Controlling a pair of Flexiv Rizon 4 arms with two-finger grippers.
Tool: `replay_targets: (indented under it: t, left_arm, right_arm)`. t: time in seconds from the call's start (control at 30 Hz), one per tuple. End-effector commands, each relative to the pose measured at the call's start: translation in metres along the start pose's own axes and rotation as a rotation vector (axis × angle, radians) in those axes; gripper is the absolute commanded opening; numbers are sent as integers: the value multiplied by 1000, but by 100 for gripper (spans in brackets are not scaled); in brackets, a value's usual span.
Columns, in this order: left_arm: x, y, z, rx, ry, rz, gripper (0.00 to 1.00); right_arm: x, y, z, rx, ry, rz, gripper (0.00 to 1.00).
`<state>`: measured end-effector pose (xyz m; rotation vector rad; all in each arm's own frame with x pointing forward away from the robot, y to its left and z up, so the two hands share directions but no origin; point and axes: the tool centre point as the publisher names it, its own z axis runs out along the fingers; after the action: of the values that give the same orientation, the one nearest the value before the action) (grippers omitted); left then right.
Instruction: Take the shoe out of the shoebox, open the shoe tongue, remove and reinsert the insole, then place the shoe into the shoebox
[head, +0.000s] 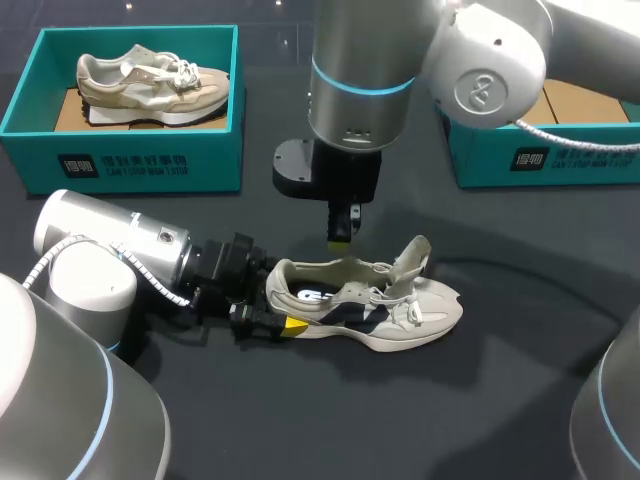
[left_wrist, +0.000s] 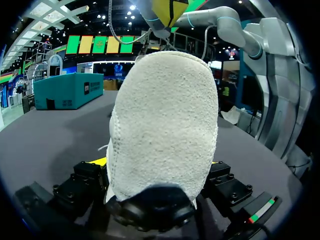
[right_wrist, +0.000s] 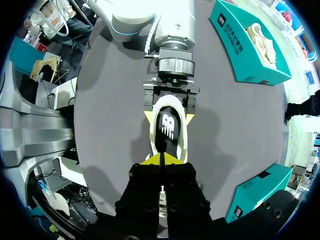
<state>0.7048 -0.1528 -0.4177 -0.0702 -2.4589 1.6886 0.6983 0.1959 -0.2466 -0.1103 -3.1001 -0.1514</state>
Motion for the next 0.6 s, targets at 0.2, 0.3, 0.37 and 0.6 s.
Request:
replay_targets:
  t: [0.2, 0.3, 0.37, 0.6]
  left_arm:
    - [0, 1, 1, 0, 0, 0, 0]
    - [0, 1, 1, 0, 0, 0, 0]
    - [0, 1, 1, 0, 0, 0, 0]
    - [0, 1, 1, 0, 0, 0, 0]
  right_arm:
    - [-9, 8, 41, -28, 64, -43, 0]
    - [-11, 5, 52, -44, 99, -26, 0]
    - [-11, 5, 52, -44, 99, -26, 0]
    - [-11, 5, 52, -44, 99, -26, 0]
